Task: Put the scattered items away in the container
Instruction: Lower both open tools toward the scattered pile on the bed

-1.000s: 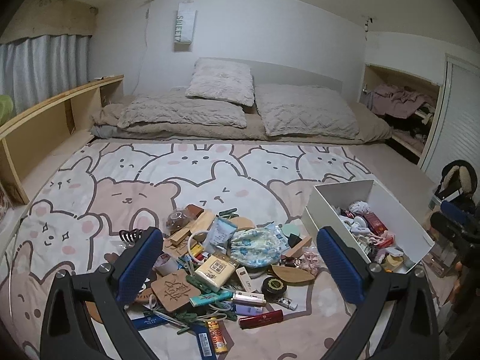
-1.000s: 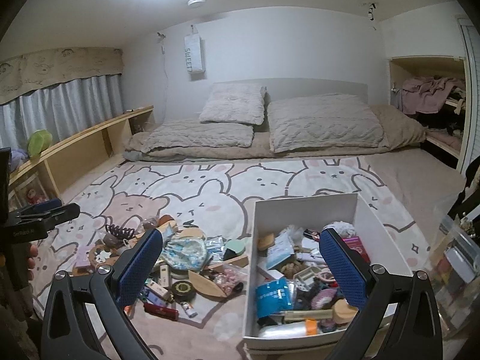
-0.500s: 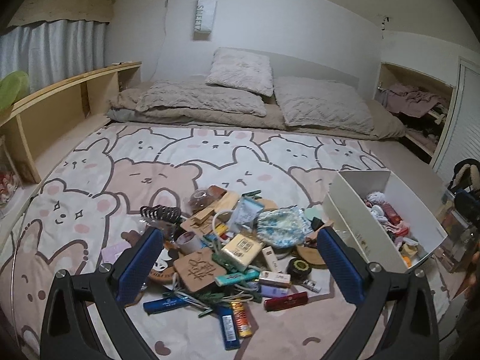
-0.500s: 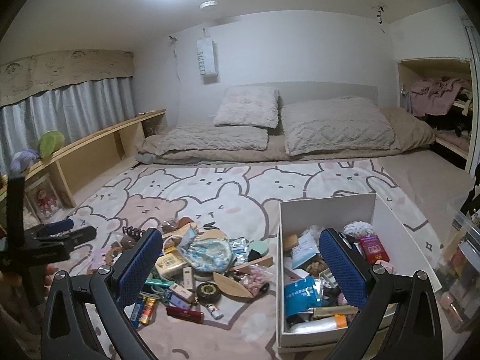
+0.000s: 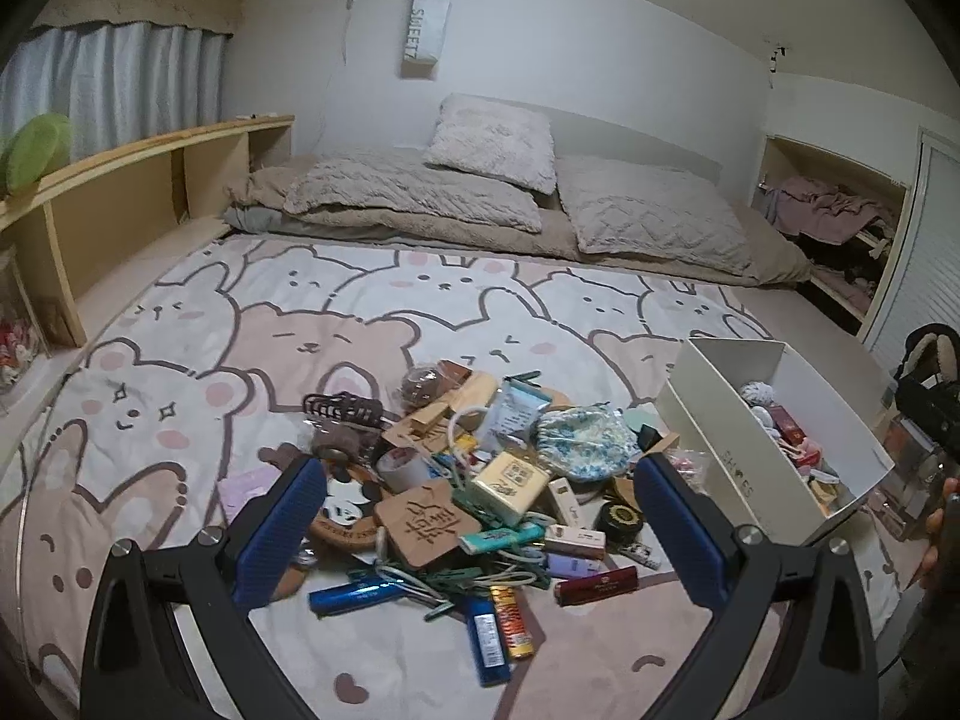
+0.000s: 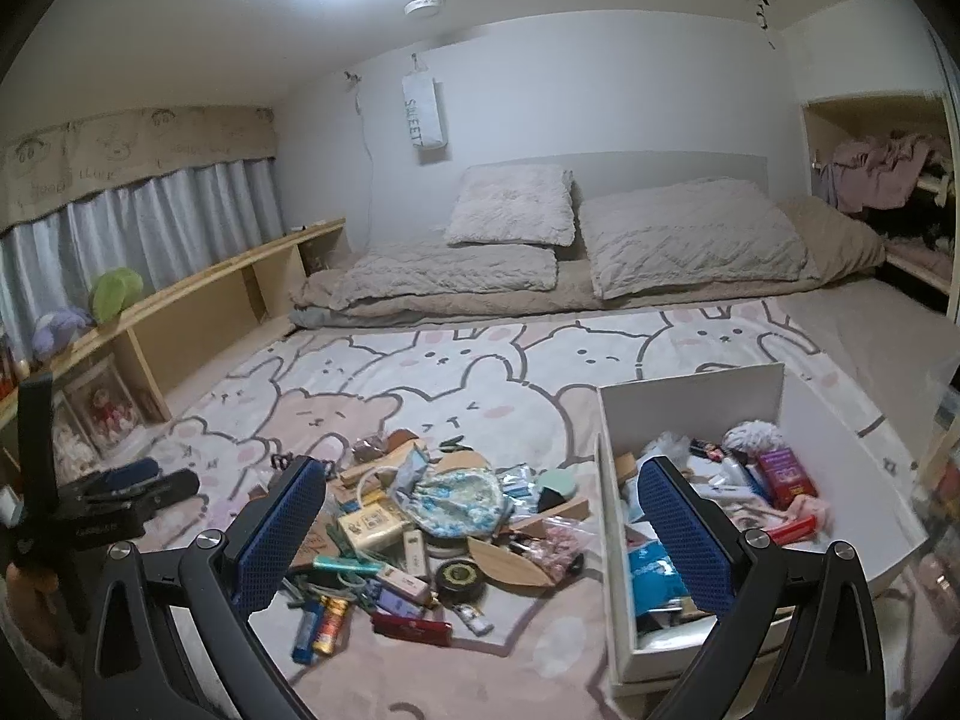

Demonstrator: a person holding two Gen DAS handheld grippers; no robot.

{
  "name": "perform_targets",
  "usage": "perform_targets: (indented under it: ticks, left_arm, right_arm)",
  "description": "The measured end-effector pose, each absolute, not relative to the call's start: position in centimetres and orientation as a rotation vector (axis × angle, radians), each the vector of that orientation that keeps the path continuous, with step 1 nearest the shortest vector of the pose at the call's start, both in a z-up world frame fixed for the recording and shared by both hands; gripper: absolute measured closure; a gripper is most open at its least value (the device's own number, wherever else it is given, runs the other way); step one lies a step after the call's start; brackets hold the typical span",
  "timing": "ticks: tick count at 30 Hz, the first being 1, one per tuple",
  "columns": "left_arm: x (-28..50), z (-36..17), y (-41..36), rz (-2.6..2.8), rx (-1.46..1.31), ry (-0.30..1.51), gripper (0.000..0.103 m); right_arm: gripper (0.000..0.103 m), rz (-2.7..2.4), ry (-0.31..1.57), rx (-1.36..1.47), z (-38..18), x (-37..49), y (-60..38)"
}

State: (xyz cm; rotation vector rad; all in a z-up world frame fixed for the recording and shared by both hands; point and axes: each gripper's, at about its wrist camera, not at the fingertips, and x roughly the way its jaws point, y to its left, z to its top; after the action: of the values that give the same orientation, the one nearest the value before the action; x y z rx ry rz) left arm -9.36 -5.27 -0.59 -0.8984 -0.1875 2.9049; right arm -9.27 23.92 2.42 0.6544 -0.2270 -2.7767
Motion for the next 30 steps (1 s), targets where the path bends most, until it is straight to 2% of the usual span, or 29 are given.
perform_targets:
  ticks: [10, 17, 30]
  left_arm:
    - [-8.0, -2.4, -5.6, 2.969, -0.899, -0.126, 0.0]
    - [-8.2, -5.5, -4.8, 2.914, -0.986, -0.169, 0.0]
    - [-8.4, -11.5, -2.4, 2.85, -1.142, -0.092, 0.0]
  right_arm:
    - [0.0, -2.75, -0.192, 0.688, -0.6, -10.2, 21.3]
    - [0.0, -2.698, -0.158, 0.779, -3.6, -10.8, 19.4]
    - [0.0, -2.622, -0.088, 0.98, -9.2, -11.8, 17.3]
